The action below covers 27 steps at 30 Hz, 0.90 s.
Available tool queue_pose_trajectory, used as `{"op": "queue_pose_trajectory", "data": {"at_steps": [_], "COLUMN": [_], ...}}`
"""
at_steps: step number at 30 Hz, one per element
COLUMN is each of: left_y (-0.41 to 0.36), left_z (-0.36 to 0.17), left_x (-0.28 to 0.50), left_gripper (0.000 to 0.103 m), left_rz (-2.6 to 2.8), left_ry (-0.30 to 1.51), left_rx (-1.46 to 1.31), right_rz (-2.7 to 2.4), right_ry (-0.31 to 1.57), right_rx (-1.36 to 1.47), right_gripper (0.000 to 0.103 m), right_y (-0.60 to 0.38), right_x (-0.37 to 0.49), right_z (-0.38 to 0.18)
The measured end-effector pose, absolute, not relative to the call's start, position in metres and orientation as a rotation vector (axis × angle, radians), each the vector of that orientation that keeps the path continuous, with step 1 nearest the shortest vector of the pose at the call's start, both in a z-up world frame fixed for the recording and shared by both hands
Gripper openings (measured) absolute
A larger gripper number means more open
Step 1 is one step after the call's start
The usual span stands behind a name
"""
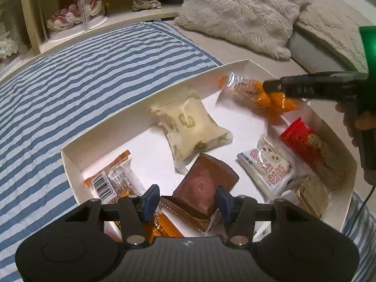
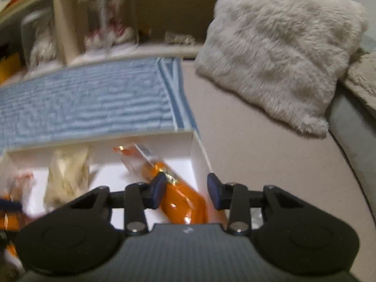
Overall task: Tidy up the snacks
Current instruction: 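Open the left tool to drop the brown stick while the right tool releases the orange bar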
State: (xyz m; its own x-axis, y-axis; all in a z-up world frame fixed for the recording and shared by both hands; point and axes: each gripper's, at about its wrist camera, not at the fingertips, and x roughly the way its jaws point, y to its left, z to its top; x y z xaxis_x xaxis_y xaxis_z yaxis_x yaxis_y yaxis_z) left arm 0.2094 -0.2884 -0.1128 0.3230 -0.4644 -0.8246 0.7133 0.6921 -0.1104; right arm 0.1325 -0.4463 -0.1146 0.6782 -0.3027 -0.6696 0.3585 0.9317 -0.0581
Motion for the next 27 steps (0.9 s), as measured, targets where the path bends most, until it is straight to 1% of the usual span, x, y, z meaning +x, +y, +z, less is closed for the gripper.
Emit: {"op": "queue_pose_trajectory", "data": {"at_steps": [2,6,12,16,19,21,23,26,27], "left_y": [-0.287,-0.284,-0.282,-0.282,-0.281,-0.280,-0.278,-0.276,-0.276], "left_z": [-0.112,-0.110,-0.109,-0.109,-0.107,-0.105,-0.102,-0.097,-0.095], "left_x": [0.210,0.210,0.209,0.206,0.204,0.204,0.203,0.201,0.200], "left_gripper": [0.054,0.054,0.054,0.054,0.054,0.054,0.054,0.054,0.054], "left_rz": [-0.786,-0.797,-0.802,-0.812,-0.823,-0.826,-0.827,-0.827,-0.827], "left_ry": [0.971,0.977,0.980,0.984,0.986,0.981,0.977,0.968,0.966], "left_rx": [0.278,0.240,0.205,0.192,0.182,0.176,0.169,0.161,0.159], "right_rz": [-0.385,-0.299,-0.269,-0.293,-0.212,-0.130,-0.112,-0.105,-0.103], "right_ry": [0.719,0.691,0.698,0.733,0.761,0.760,0.754,0.798,0.820], "right_rx": [0.088,0.248,0.314,0.316,0.335,0.341,0.289,0.191,0.162], "right_gripper": [0.042,0.042,0.042,0.042,0.043,0.043,0.044,0.049,0.054], "right_y": [-0.448,-0.457,-0.454,-0.447,-0.440,-0.435,-0.431,-0.426,-0.424], "right_x": [0.133,0.133,0.151,0.164,0.172,0.171,0.167,0.155,0.151], "right_z": [-0.111,-0.110,-0.115,-0.128,-0.137,-0.136,-0.126,-0.111,-0.109]}}
